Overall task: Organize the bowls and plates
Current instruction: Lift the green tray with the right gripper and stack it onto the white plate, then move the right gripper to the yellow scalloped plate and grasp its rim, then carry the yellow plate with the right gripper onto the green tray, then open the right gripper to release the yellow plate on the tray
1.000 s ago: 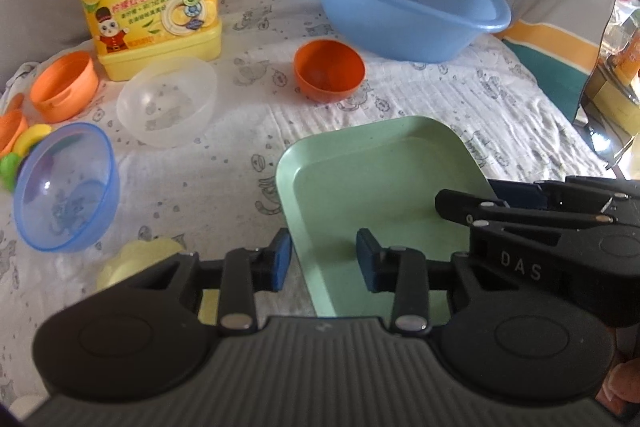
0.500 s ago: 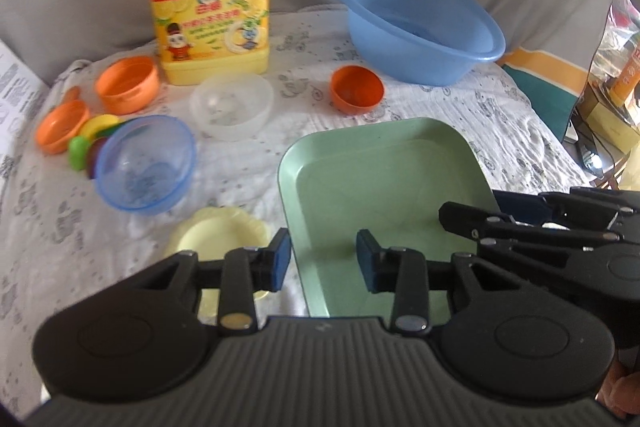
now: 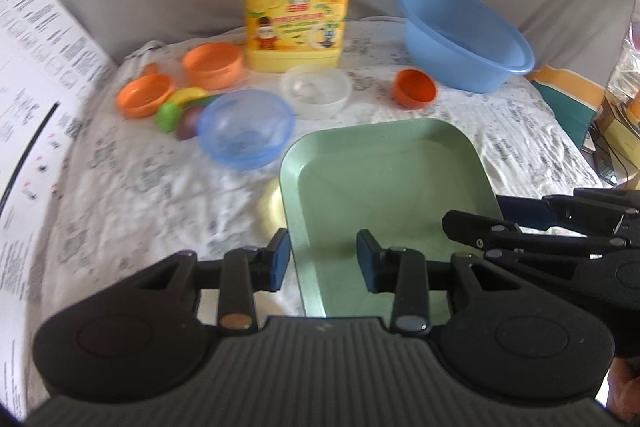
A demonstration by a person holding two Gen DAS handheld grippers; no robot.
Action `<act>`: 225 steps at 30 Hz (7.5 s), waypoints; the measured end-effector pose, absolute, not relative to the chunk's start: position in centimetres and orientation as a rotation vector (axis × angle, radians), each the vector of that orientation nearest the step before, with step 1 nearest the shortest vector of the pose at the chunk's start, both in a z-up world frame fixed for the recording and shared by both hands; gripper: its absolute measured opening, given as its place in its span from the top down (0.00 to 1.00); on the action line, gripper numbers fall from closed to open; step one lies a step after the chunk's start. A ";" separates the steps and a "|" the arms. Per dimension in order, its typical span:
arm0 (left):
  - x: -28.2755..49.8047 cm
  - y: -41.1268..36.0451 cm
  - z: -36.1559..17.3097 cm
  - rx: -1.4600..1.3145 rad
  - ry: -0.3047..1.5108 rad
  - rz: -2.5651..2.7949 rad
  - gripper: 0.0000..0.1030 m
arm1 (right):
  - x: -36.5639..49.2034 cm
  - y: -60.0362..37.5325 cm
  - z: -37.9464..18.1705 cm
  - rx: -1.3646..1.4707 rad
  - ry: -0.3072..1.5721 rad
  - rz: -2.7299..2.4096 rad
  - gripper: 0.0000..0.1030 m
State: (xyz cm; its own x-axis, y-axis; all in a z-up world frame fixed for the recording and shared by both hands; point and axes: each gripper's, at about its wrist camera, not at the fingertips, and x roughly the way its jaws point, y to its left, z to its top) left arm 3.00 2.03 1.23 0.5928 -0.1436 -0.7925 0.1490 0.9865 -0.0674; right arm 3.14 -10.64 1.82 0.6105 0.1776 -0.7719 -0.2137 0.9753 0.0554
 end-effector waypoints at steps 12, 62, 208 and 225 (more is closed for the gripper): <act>-1.3 10.3 0.8 -0.045 0.928 -0.070 0.66 | 1.0 -2.7 0.8 -0.098 0.973 0.379 0.66; -3.1 18.7 -4.0 -0.138 0.988 0.086 0.00 | 0.3 0.6 -2.2 -0.163 1.026 0.447 0.00; -3.5 16.1 -4.9 -0.125 1.056 -0.098 0.67 | 2.8 2.9 -3.6 0.022 1.216 0.456 0.80; -4.2 17.3 -3.8 -0.109 0.960 -0.010 0.00 | 3.3 1.7 -2.4 0.046 1.148 0.442 0.03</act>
